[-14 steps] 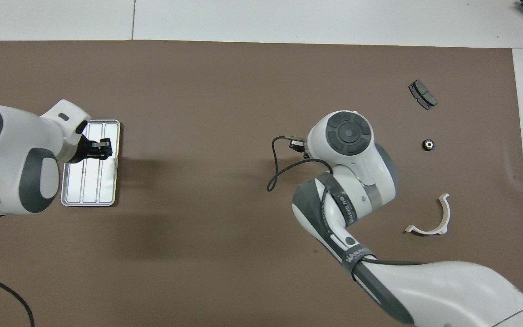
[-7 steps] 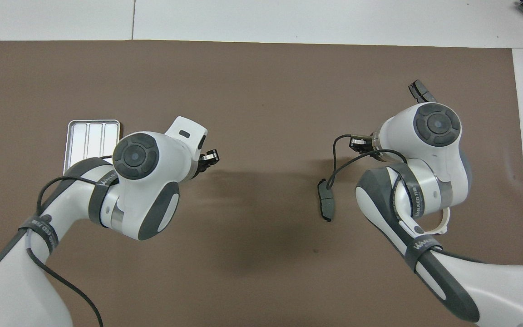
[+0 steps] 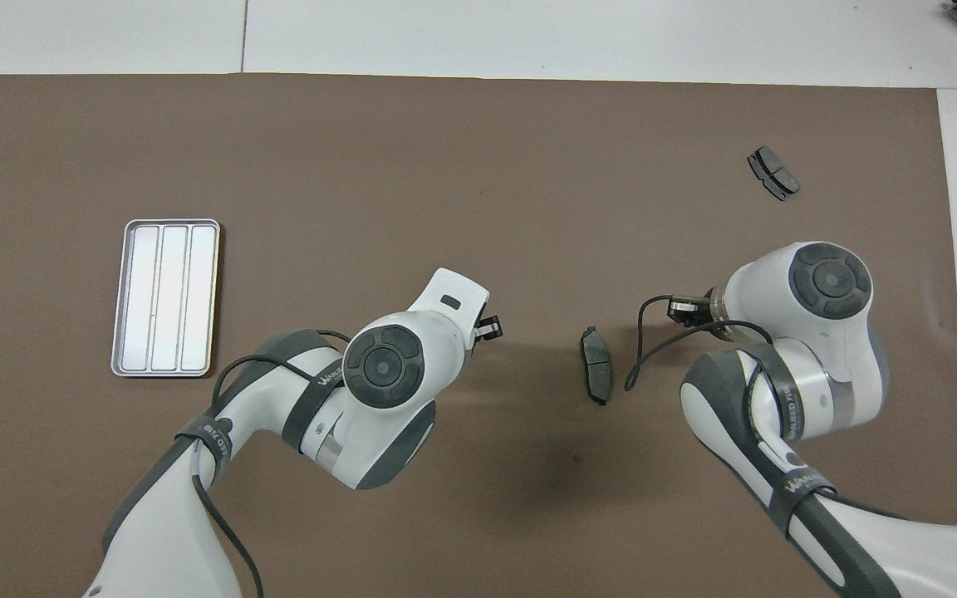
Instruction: Place bearing gear from tray to pile
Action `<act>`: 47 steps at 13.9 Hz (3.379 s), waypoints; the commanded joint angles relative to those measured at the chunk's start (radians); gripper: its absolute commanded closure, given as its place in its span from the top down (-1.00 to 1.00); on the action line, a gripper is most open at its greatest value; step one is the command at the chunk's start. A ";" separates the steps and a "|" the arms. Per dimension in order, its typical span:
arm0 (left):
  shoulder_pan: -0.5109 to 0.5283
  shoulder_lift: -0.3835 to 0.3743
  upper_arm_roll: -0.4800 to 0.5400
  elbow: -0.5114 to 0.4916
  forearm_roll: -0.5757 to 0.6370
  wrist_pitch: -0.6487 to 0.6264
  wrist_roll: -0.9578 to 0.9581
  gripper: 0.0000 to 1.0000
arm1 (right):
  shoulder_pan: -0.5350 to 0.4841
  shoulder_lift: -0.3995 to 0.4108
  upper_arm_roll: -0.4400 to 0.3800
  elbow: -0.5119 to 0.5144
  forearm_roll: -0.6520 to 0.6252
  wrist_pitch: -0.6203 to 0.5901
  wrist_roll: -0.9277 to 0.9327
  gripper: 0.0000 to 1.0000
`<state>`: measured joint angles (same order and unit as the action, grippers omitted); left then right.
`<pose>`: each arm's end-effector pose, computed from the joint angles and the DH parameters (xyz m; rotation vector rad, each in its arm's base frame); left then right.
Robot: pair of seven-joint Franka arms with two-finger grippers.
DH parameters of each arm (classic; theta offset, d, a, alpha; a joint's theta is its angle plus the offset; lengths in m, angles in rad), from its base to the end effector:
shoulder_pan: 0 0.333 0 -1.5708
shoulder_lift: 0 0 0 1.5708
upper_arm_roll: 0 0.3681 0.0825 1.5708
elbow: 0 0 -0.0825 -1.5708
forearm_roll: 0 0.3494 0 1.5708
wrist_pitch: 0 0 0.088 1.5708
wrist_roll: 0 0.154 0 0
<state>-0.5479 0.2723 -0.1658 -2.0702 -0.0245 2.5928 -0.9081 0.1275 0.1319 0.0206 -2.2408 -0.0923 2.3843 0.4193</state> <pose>0.4639 -0.3957 0.3556 2.8926 0.3273 0.1933 0.5172 0.0732 0.3405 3.0698 -0.3152 0.0437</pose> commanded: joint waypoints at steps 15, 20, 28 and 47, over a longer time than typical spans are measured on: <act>0.549 -0.137 0.028 0.421 0.003 -0.785 0.696 1.00 | 0.151 0.000 0.025 0.147 0.045 -0.045 0.021 1.00; 0.591 -0.246 0.028 0.409 0.043 -0.867 0.758 1.00 | 0.335 0.104 0.025 0.286 0.071 -0.060 0.222 1.00; 0.632 -0.263 0.028 0.387 0.041 -0.847 0.752 1.00 | 0.484 0.307 0.025 0.438 -0.055 -0.013 0.418 1.00; 0.632 -0.265 0.028 0.387 0.041 -0.849 0.752 1.00 | 0.390 0.275 0.019 0.403 -0.060 0.029 0.353 -1.00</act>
<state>0.0742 0.0297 -0.1301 -1.6580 0.0002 1.7316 -0.1566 0.5905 0.4588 0.0296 -1.8232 -0.1284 2.4022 0.8129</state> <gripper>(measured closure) 0.000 0.652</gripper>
